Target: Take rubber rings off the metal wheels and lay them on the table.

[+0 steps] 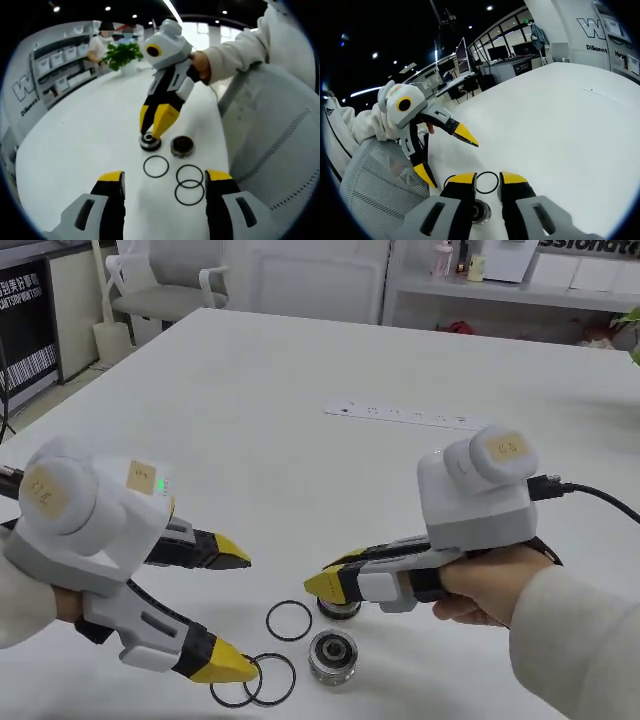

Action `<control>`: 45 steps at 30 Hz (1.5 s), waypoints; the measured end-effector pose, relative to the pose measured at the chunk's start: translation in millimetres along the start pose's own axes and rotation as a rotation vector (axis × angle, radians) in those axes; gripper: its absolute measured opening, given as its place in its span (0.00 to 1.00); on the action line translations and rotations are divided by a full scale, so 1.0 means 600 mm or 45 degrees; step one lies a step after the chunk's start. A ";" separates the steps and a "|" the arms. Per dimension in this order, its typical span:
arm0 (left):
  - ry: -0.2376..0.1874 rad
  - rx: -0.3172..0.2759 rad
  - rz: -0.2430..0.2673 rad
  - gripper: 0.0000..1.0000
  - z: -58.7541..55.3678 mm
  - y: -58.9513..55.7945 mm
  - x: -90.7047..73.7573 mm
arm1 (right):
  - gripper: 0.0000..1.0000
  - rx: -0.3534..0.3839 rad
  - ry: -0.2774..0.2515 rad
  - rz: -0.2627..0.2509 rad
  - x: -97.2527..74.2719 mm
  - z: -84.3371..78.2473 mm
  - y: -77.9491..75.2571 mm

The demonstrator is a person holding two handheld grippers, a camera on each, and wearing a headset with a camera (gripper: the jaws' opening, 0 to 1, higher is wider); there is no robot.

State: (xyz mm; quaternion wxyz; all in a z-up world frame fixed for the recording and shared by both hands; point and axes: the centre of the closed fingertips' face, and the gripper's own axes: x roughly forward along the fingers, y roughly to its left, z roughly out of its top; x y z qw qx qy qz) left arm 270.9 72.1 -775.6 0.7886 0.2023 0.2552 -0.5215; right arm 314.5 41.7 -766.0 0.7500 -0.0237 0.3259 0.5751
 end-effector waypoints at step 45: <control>-0.121 0.074 0.082 0.61 0.088 0.044 -0.015 | 0.19 -0.048 -0.048 -0.142 -0.061 -0.009 -0.080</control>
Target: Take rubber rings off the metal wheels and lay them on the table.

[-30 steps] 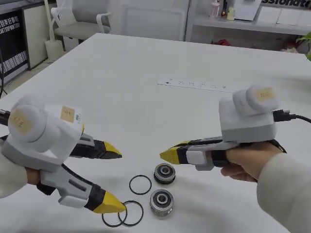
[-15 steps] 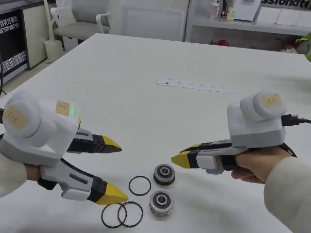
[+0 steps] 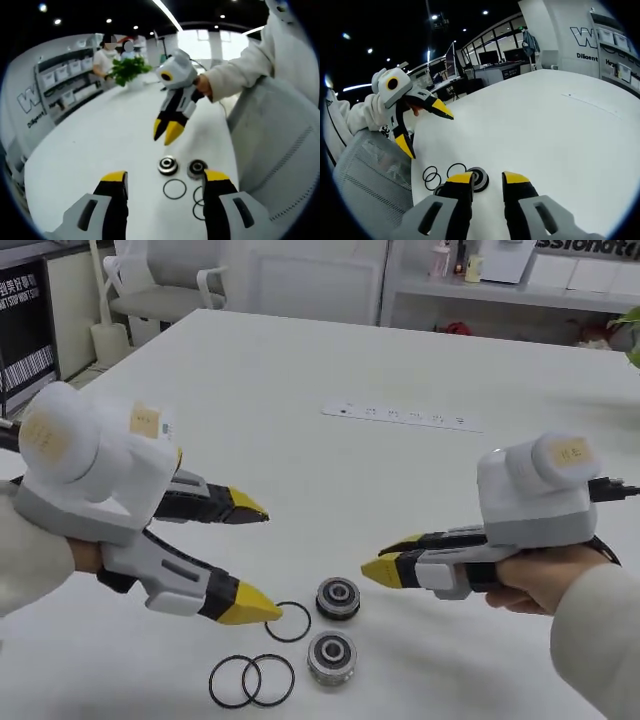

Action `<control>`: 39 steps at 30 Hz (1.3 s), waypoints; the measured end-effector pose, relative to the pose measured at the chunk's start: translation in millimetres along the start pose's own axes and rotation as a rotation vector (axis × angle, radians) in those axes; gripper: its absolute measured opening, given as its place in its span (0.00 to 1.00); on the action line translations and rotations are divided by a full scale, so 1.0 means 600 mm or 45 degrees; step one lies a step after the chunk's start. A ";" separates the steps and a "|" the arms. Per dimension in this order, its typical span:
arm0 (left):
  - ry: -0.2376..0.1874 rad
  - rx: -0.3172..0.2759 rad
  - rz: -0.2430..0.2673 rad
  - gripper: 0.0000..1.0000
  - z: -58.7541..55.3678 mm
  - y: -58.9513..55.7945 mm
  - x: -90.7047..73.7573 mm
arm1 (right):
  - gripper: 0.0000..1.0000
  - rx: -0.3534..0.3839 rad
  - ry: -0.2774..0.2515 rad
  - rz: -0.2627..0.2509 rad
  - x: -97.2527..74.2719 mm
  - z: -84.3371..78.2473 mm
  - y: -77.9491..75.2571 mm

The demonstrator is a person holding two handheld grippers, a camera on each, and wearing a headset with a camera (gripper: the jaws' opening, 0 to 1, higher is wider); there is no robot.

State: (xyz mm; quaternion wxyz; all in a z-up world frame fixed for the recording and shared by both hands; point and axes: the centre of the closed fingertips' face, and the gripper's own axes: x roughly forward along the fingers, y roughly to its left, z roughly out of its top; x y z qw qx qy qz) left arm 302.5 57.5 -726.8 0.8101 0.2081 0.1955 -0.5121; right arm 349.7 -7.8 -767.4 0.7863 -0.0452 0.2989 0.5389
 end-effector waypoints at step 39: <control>-0.029 -0.024 -0.042 0.46 -0.018 0.013 0.107 | 0.21 0.034 -0.001 0.026 0.005 -0.018 -0.012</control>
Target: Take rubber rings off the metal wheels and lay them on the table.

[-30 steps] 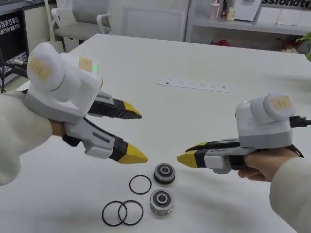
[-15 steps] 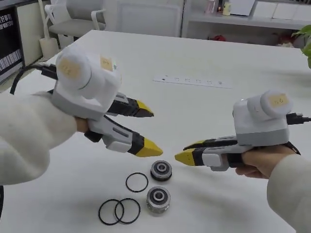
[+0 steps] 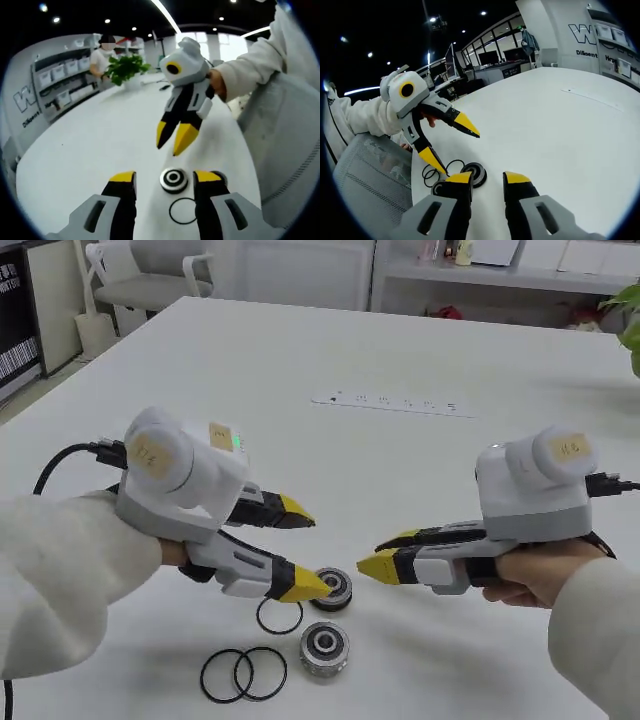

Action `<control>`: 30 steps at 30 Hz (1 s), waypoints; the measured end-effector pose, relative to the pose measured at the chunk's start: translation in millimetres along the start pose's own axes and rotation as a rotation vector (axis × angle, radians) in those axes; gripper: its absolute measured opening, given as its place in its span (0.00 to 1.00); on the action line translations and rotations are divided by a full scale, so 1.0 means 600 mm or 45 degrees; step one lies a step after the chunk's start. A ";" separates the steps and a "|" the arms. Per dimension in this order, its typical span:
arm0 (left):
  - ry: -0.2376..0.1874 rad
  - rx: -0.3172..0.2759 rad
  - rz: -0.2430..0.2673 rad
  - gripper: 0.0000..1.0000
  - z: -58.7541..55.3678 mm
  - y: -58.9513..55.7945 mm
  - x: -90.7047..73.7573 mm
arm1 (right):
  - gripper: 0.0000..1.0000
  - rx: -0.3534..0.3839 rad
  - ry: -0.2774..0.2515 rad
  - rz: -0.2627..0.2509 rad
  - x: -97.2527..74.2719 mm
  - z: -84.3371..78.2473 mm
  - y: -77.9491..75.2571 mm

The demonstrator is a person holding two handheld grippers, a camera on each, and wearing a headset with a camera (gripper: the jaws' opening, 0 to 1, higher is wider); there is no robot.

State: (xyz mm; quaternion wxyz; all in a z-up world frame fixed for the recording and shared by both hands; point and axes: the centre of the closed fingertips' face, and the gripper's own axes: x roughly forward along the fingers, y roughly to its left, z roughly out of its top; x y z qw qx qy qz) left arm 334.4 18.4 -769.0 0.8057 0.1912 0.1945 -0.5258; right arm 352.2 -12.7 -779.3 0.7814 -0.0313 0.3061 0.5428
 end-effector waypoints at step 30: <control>0.016 -0.045 -0.011 0.20 -0.024 -0.011 0.023 | 0.21 -0.067 0.105 0.068 0.022 -0.035 0.037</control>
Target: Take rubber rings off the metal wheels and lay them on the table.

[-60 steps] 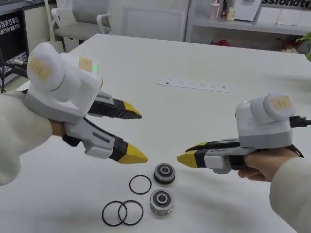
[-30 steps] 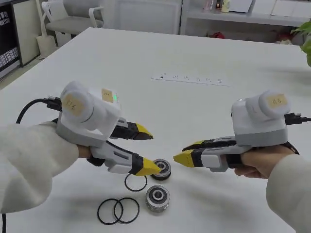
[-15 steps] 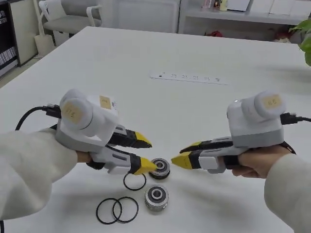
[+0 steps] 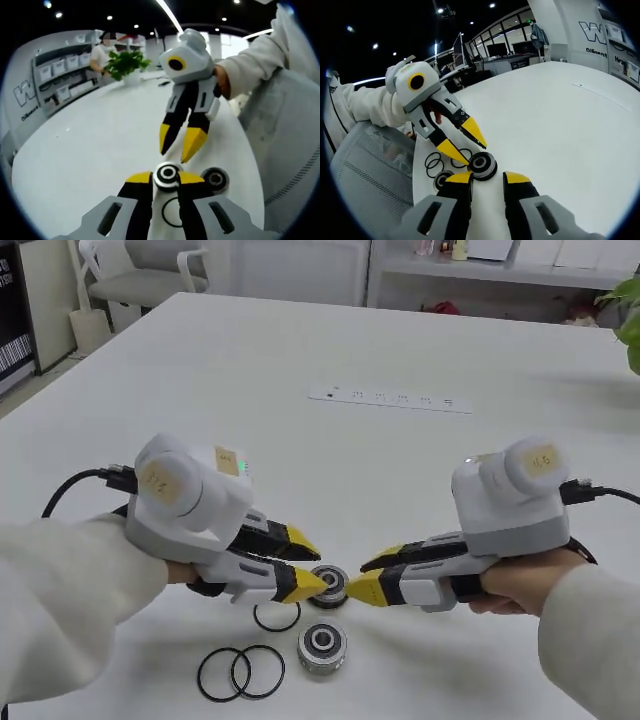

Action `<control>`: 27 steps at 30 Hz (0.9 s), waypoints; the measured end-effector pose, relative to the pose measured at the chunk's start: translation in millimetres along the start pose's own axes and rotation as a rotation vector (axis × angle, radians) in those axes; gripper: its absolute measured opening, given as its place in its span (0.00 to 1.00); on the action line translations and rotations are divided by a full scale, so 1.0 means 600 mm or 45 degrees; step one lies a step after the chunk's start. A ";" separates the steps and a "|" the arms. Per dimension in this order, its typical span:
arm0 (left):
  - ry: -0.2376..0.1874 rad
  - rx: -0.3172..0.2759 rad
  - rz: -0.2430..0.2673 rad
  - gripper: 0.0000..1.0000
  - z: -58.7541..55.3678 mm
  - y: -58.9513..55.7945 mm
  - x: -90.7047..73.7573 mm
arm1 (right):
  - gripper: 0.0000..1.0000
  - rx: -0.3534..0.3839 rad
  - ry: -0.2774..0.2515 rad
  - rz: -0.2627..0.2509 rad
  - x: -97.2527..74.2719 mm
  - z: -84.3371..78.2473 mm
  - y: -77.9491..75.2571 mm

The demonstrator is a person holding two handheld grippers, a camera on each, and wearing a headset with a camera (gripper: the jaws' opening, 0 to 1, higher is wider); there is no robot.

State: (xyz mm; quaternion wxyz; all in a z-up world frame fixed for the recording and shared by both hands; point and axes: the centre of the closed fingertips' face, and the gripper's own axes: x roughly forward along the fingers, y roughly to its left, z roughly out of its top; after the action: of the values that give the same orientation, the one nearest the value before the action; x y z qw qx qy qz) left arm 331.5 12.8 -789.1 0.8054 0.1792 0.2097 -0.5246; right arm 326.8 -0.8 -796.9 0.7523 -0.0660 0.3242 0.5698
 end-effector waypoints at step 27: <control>-0.015 -0.072 0.005 0.14 -0.004 -0.007 0.009 | 0.12 -0.133 0.057 -0.006 0.021 -0.018 0.000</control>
State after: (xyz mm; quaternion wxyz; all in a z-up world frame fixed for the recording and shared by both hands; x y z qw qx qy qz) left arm 329.5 8.4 -794.4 0.8125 0.1536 0.2193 -0.5179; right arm 324.2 4.2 -812.5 0.7415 -0.1189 0.3107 0.5826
